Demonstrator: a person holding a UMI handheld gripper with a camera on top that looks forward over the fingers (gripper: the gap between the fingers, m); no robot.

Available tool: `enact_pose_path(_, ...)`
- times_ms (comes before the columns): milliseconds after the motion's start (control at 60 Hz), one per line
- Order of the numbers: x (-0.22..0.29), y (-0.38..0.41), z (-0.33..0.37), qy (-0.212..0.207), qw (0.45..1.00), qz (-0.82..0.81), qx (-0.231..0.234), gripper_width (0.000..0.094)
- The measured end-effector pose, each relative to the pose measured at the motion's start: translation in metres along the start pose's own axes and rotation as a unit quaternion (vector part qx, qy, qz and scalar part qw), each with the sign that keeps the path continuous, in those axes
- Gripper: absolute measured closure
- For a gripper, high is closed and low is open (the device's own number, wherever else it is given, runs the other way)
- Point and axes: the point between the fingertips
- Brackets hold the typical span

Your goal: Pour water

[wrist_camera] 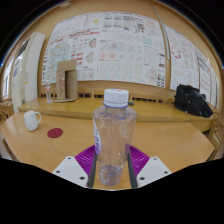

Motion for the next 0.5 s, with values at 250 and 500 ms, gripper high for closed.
enact_pose_path(250, -0.001, -0.001, -0.004, 0.002, 1.0, 0.011, -0.019, 0.0597)
enact_pose_path(500, 0.073, 0.009, -0.001, -0.025, 0.992, 0.084, -0.091, 0.0596)
Point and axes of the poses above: the point between the fingertips, and its own axes, seen from behind it with the camera up: y to the left, x up, z backward, against the way the camera looks
